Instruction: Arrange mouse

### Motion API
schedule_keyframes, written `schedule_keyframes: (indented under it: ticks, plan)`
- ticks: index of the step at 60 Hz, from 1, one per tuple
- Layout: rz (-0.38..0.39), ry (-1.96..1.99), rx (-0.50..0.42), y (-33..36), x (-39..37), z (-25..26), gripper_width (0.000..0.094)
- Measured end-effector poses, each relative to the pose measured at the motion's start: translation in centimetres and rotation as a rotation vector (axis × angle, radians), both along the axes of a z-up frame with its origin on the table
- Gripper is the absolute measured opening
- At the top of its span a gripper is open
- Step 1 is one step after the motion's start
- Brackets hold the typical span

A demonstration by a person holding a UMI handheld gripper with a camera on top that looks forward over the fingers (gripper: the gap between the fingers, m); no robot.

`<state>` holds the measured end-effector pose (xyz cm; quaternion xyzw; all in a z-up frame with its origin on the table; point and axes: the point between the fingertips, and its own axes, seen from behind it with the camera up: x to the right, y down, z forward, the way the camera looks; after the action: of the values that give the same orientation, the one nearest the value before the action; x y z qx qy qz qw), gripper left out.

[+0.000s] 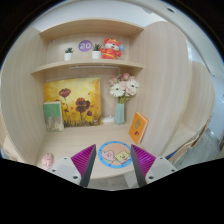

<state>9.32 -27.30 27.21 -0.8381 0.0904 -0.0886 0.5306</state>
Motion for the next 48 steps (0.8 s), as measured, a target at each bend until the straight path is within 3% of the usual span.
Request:
schedule_keyframes:
  ticks: [7, 17, 32, 48]
  plan:
    - [0.019, -0.001, -0.042, -0.2, -1.2, -3.2, 0.0677]
    - [0.052, -0.008, -0.147, -1.2, -5.8, -11.6, 0.067]
    - [0.252, 0.073, -0.302, -2.6, -20.4, -22.7, 0.0681]
    - [0.39, 0.144, -0.308, 3.2, -32.9, -25.9, 0.0685]
